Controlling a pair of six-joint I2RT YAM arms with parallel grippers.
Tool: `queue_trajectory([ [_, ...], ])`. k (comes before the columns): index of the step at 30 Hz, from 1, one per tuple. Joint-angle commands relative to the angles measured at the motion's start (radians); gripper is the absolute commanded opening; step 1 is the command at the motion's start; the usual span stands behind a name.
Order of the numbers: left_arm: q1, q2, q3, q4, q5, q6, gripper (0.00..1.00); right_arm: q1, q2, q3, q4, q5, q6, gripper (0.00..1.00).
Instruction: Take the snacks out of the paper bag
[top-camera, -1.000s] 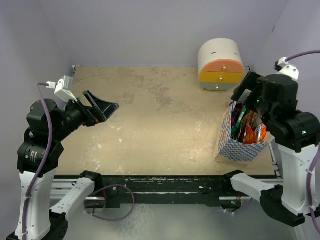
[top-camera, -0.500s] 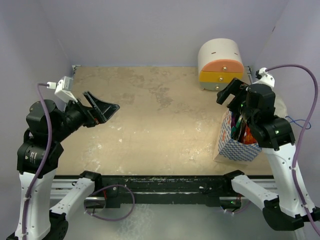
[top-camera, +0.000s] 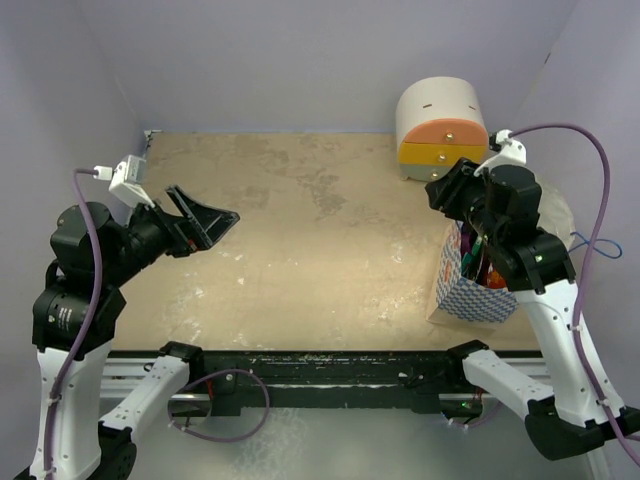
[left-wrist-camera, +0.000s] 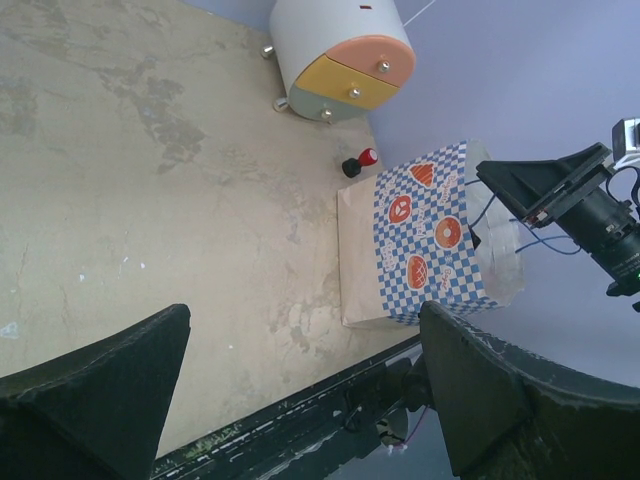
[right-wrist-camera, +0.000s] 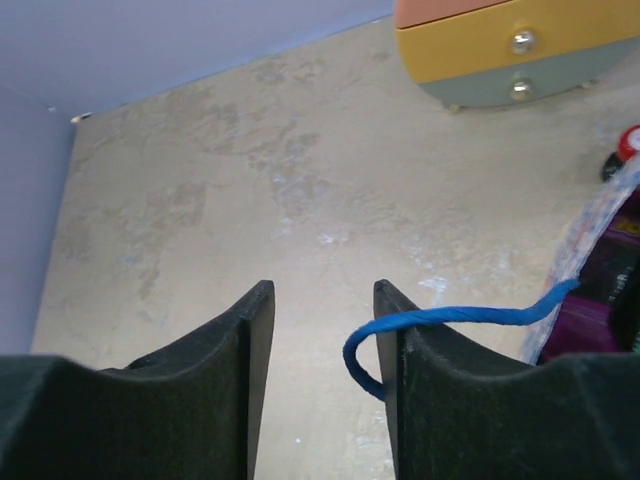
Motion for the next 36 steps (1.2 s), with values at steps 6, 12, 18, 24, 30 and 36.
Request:
queue_trajectory([
  [6,0.003,-0.011,-0.009,0.030,0.023,-0.025,0.99,-0.004,0.079,0.080,0.058,-0.308,-0.104,0.20],
  [12,0.003,-0.008,-0.015,0.037,0.027,-0.034,0.99,0.006,0.129,0.061,0.133,-0.491,-0.041,0.04],
  [18,0.003,-0.004,-0.015,0.044,0.028,-0.040,0.99,0.214,0.199,0.087,0.246,-0.439,0.049,0.04],
  [24,0.003,-0.002,-0.016,0.049,0.025,-0.049,0.99,0.388,0.328,0.166,0.311,-0.419,0.111,0.09],
  [30,0.003,-0.003,-0.023,0.050,0.027,-0.061,0.99,0.399,0.313,0.209,0.207,-0.372,0.105,0.28],
  [36,0.003,-0.010,-0.034,0.055,0.032,-0.079,0.99,0.398,0.151,0.179,-0.051,-0.159,0.033,0.73],
])
